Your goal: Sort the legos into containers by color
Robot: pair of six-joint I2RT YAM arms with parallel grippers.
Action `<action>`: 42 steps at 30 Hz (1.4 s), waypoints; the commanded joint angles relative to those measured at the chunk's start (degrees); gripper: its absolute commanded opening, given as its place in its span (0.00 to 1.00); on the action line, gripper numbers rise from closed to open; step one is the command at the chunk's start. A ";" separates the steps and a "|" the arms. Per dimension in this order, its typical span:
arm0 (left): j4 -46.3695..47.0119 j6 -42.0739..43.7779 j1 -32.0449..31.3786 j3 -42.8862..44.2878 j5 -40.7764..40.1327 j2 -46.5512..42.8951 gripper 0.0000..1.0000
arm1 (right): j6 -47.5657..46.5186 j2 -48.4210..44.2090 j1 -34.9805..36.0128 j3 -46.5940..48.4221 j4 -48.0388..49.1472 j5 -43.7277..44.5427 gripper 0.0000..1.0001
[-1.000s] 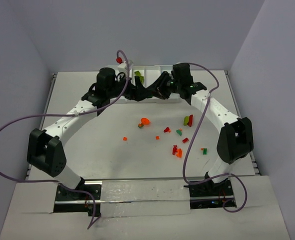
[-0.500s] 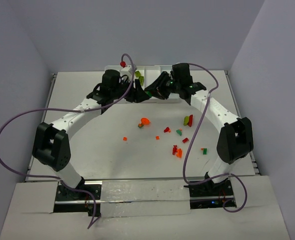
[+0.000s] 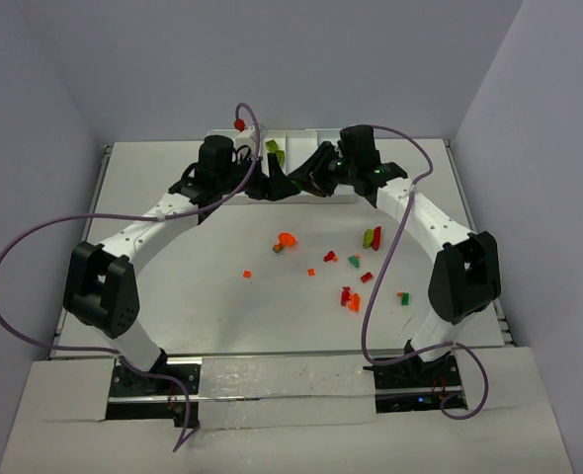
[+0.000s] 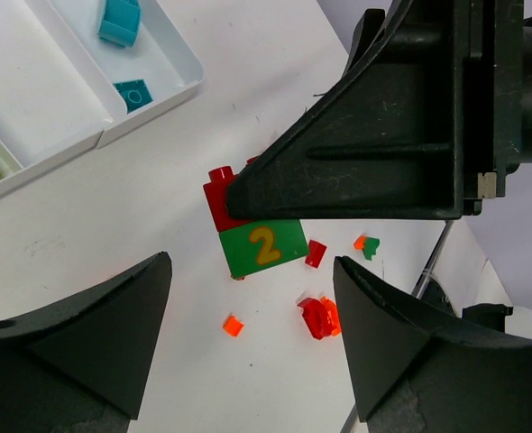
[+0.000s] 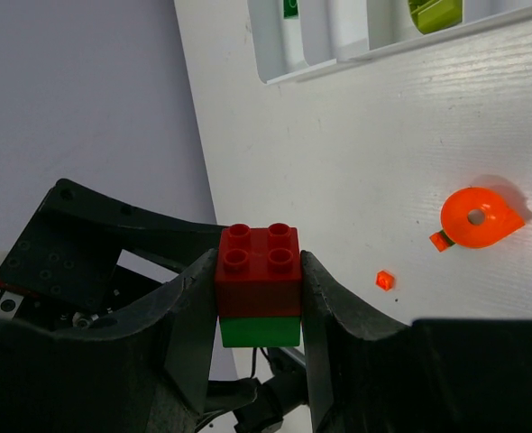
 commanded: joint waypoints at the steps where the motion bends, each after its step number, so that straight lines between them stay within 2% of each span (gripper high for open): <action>1: 2.23 -0.94 0.03 2.13 -0.09 -0.81 0.80 | -0.21 -1.28 0.90 2.78 0.24 1.25 0.00; 9: 2.26 -2.61 -0.03 4.26 -1.07 1.30 0.73 | 0.02 -1.37 1.54 2.59 0.15 1.40 0.00; 14: 1.90 -3.14 -0.03 4.87 -0.98 2.32 0.63 | -0.47 -1.37 1.63 2.95 -0.11 1.72 0.00; 16: 1.56 -3.01 -0.08 4.75 -1.33 2.36 0.50 | -0.77 -1.42 1.63 3.25 -0.46 2.28 0.00; 21: 0.15 -1.93 0.06 3.65 -1.76 1.46 0.24 | -1.95 -0.86 1.38 5.01 -1.96 4.88 0.00; 24: -1.34 -0.67 0.14 0.32 -1.86 -1.25 0.06 | -2.90 0.01 0.02 7.38 -4.51 11.38 0.00; 26: -2.89 0.16 0.17 -1.10 -1.72 -2.34 0.01 | -3.73 0.62 -0.68 9.09 -5.16 14.02 0.00; 31: -6.65 3.04 1.80 -8.02 -0.95 -6.87 0.00 | -7.07 1.63 -1.76 12.29 -3.86 20.69 0.00; 34: -7.25 5.00 5.14 -10.28 -1.35 -8.65 0.00 | -12.47 3.29 -1.53 14.07 -0.35 20.79 0.00; 36: -7.54 7.74 7.50 -9.29 -3.59 -8.94 0.00 | -16.43 4.81 -1.15 15.72 0.50 20.47 0.00; 38: -8.23 11.31 11.33 -5.86 -6.31 -8.11 0.00 | -25.36 8.36 0.40 20.03 -0.37 22.24 0.00; 41: -10.13 19.77 12.97 -0.08 -13.80 -3.68 0.01 | -34.66 12.08 2.15 22.85 -0.12 25.25 0.00; 42: -10.28 20.13 13.32 0.67 -14.95 -1.92 0.02 | -36.89 12.85 2.36 22.99 0.09 25.68 0.00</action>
